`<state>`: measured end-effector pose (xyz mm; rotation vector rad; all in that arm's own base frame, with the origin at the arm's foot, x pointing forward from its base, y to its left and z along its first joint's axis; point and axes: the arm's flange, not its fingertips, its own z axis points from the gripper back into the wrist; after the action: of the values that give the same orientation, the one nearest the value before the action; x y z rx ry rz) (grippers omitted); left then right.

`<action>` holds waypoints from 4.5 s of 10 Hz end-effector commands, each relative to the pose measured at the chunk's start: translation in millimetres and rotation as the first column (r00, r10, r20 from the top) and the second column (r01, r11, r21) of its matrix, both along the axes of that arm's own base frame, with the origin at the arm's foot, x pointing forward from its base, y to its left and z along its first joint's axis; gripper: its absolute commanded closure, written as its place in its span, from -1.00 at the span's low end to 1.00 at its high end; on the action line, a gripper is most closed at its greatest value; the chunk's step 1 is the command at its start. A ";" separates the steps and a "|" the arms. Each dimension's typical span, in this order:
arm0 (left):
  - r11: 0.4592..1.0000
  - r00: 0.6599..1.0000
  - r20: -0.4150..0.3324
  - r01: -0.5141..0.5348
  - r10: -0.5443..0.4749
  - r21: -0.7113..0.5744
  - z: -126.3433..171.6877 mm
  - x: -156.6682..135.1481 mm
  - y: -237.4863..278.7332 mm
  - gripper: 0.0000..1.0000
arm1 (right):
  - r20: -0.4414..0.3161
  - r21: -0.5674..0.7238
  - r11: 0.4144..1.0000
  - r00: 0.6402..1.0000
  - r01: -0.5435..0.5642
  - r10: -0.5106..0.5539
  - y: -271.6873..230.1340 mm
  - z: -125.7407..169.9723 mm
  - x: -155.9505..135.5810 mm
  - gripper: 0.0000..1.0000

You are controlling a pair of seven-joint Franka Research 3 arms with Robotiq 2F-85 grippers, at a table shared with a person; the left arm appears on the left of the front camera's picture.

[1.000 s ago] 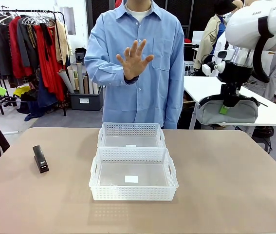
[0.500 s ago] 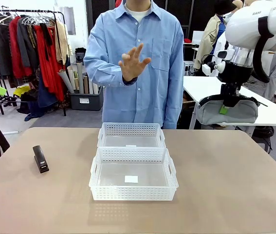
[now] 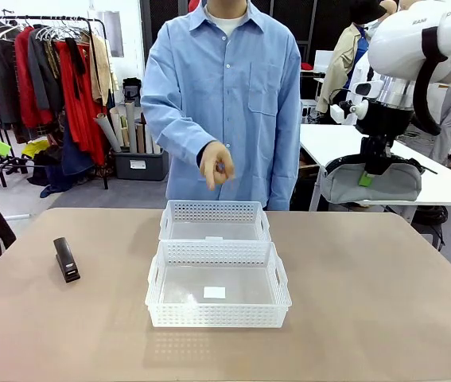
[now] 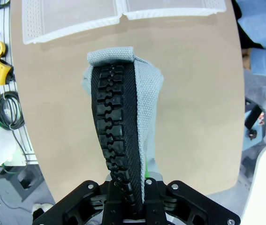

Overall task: Distribute items into two baskets.
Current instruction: Place the picked Pencil pouch into the Organizing basket as instructed by the person.

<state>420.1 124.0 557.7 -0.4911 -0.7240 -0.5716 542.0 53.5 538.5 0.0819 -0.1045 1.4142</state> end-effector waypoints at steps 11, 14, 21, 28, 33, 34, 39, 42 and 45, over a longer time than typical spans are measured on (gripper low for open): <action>1.000 1.000 0.006 0.009 -0.008 -0.008 1.0 0.1 0.3 -1.00 | -0.001 -0.001 1.000 1.000 0.002 -0.002 -0.1 4.3 0.3 1.00; 1.000 1.000 0.006 0.009 -0.008 -0.008 1.0 0.1 0.3 -1.00 | 0.006 -0.021 1.000 1.000 0.015 -0.015 11.9 0.8 -16.8 1.00; 1.000 1.000 0.006 0.009 -0.008 -0.008 1.0 0.1 0.3 -1.00 | 0.037 -0.052 0.999 0.999 0.001 0.001 62.5 -10.8 -82.6 1.00; 1.000 1.000 0.006 0.009 -0.008 -0.008 1.0 0.1 0.3 -1.00 | 0.049 0.010 1.000 0.999 -0.003 0.003 104.5 -30.4 -121.0 1.00; 1.000 1.000 0.006 0.009 -0.008 -0.008 1.0 0.1 0.3 -1.00 | 0.041 0.027 0.999 0.999 0.022 -0.024 137.4 -43.2 -131.5 1.00; 1.000 1.000 0.006 0.009 -0.008 -0.008 1.0 0.1 0.3 -1.00 | 0.041 0.039 0.999 0.999 0.025 -0.026 143.0 -46.1 -131.6 1.00; 1.000 1.000 0.006 0.009 -0.008 -0.008 1.0 0.1 0.3 -1.00 | 0.025 0.070 0.996 0.999 -0.049 0.047 185.9 -59.7 -129.3 1.00; 1.000 1.000 0.006 0.009 -0.008 -0.008 1.0 0.1 0.3 -1.00 | 0.041 0.105 0.992 0.997 -0.069 0.065 209.1 -62.4 -131.2 1.00; 1.000 1.000 0.006 0.009 -0.008 -0.008 1.0 0.1 0.3 -1.00 | 0.011 0.112 0.989 0.995 -0.098 0.098 235.2 -70.7 -123.7 1.00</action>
<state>420.1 124.1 557.7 -0.4911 -0.7240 -0.5714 410.6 277.5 467.3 0.1516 -0.1750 1.5151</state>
